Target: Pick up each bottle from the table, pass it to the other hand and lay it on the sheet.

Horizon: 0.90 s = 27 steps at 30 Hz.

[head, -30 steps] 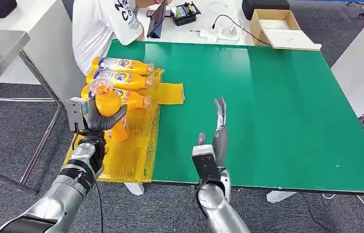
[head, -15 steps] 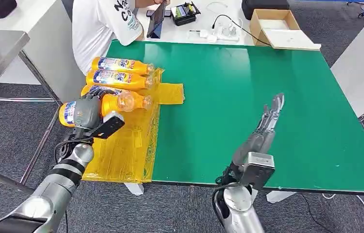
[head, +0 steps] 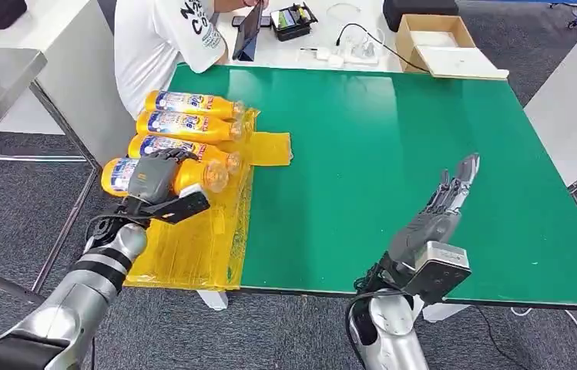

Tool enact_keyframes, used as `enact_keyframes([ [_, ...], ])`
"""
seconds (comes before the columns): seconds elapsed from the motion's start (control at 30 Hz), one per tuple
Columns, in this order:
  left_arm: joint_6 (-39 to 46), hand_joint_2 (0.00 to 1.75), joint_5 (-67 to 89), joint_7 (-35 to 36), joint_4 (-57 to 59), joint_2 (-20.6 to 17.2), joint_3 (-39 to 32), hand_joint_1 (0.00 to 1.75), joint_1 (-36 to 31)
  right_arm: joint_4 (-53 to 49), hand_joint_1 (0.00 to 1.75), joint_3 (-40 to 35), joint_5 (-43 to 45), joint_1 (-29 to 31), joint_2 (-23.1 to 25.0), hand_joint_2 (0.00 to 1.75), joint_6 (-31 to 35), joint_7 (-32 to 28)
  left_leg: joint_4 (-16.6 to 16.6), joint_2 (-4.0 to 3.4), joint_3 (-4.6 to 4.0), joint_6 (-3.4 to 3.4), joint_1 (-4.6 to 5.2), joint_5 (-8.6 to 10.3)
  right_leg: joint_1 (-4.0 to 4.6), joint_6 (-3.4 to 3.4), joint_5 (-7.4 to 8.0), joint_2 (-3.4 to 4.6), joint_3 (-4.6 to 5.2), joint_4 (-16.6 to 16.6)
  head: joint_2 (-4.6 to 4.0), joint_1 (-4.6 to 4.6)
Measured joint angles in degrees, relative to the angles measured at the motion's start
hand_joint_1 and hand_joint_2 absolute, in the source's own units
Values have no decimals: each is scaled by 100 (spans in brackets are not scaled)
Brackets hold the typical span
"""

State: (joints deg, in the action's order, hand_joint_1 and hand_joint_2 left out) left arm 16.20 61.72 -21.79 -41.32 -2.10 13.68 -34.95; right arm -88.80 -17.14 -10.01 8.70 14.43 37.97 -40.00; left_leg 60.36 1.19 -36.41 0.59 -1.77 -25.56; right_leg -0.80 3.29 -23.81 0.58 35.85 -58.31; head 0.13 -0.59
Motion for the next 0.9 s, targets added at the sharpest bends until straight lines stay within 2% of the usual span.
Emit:
enact_keyframes([
  [0.47,-471,175,179,-59,1113,-22,394,175,-512,13,0,-15,118,93,0,0,-66,-2,0,1,-1,0,0,0,0,0,0,0,-1,0,0,2],
  [0.9,-1231,175,-13,-151,1815,-20,544,175,-788,326,0,-474,-44,464,4,0,-317,103,0,1,-1,2,0,1,0,0,0,0,-2,-2,0,0],
])
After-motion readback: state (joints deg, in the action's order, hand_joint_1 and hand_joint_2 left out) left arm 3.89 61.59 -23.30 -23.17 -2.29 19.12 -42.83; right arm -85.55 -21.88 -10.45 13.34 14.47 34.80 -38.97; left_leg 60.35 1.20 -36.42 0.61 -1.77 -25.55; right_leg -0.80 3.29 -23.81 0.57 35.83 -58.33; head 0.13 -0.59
